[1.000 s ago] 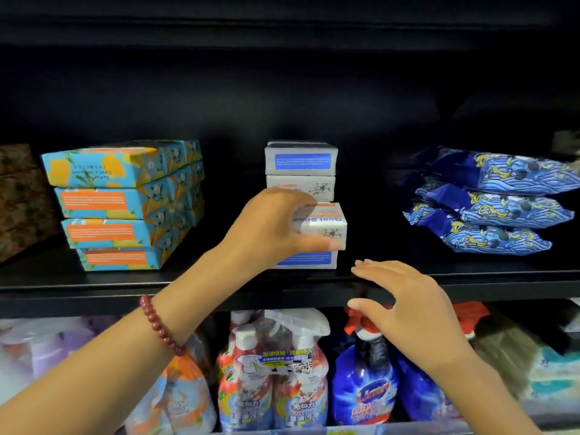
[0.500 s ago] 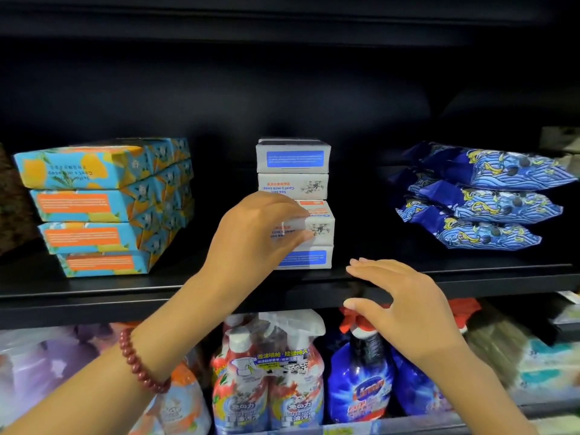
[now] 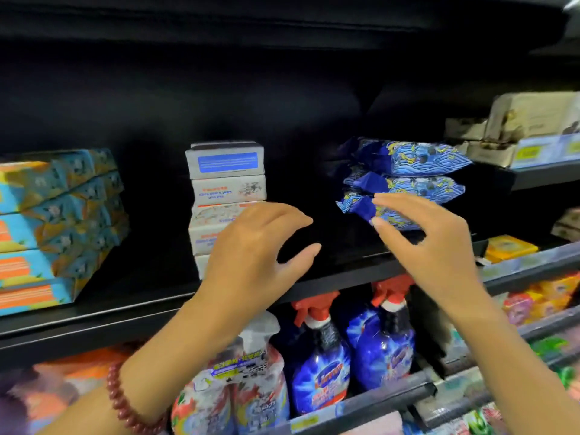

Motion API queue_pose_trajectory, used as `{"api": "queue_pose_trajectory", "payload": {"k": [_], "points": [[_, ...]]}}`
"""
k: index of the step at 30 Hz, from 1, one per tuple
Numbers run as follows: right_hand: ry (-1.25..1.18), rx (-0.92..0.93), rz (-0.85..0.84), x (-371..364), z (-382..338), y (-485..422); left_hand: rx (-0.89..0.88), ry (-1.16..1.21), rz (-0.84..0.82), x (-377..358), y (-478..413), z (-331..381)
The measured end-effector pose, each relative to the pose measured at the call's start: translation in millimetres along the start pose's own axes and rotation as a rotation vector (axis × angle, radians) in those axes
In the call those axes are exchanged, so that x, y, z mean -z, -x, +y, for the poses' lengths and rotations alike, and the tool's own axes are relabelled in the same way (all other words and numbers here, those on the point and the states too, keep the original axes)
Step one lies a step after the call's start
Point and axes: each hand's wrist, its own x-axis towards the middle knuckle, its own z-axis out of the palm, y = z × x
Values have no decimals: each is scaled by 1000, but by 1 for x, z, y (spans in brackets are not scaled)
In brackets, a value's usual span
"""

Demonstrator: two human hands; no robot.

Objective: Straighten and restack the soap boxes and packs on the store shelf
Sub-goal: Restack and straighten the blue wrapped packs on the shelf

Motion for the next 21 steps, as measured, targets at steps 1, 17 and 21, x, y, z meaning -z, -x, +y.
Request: {"api": "queue_pose_trajectory", "payload": {"k": [1, 17, 21], "points": [[37, 11, 55, 12, 9, -8, 1, -2, -27, -9, 0, 6], [352, 142, -399, 45, 115, -113, 302, -225, -155, -91, -3, 60], [295, 212, -284, 43, 117, -106, 331, -212, -151, -90, -5, 64]]}}
